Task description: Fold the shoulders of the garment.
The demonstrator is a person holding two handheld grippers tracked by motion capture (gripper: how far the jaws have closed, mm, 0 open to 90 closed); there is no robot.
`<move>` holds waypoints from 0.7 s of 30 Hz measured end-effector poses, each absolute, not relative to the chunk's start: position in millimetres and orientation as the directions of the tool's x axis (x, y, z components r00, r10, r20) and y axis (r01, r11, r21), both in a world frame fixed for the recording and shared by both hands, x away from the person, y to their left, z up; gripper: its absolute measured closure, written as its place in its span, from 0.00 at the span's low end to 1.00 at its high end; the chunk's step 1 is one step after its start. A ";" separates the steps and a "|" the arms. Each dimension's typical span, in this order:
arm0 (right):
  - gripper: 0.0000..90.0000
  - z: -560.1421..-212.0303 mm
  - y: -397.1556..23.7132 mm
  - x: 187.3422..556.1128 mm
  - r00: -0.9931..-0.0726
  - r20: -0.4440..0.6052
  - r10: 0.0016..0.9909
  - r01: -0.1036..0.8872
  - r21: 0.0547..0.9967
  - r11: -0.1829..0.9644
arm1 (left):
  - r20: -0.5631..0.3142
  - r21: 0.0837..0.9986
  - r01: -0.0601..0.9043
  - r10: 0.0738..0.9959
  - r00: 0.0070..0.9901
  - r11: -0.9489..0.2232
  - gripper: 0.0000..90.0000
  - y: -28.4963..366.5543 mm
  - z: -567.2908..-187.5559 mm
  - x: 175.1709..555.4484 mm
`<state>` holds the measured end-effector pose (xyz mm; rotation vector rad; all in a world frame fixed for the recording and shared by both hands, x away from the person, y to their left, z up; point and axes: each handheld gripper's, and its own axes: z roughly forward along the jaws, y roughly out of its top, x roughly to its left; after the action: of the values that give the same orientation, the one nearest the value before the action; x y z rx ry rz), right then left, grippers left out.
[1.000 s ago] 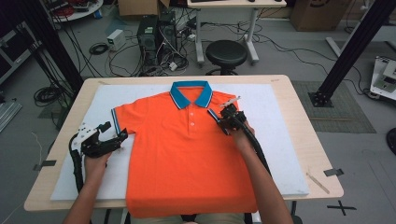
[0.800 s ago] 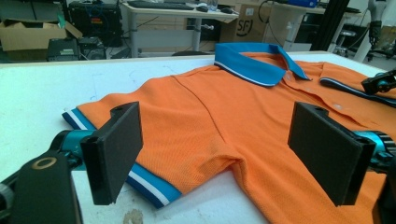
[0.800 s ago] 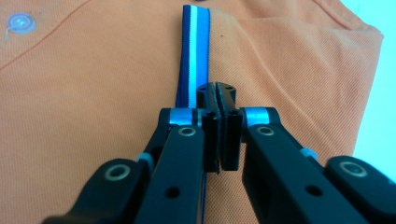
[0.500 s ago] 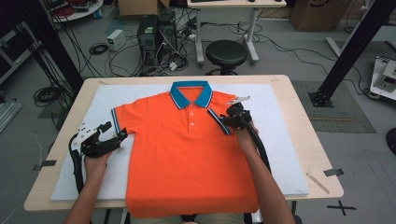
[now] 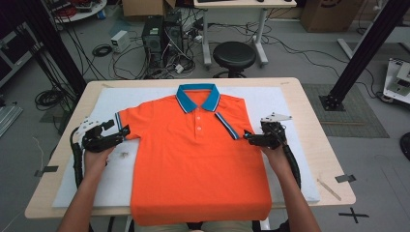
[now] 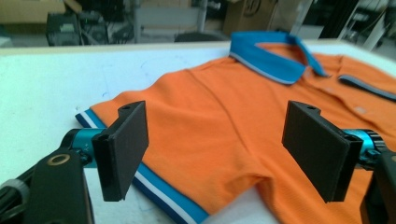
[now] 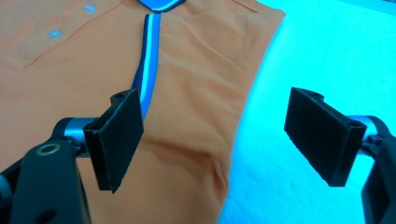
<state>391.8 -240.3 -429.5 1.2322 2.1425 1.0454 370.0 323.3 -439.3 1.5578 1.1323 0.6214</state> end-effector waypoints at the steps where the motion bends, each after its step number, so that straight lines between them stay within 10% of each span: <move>1: 0.22 -429.5 -240.3 391.8 -0.497 -0.014 0.868 0.523 0.793 0.312 | -0.158 0.935 0.354 0.899 0.409 0.004 0.25 323.2 -438.3 373.9; 21: 0.22 -436.3 -267.7 373.5 -0.479 -0.011 0.878 0.506 0.813 0.287 | -0.065 0.794 0.598 0.963 0.260 -0.108 0.25 325.0 -444.3 430.8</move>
<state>373.5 -267.7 -436.3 1.2375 2.0993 1.0709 430.8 325.0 -444.3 1.8016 1.4259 0.6335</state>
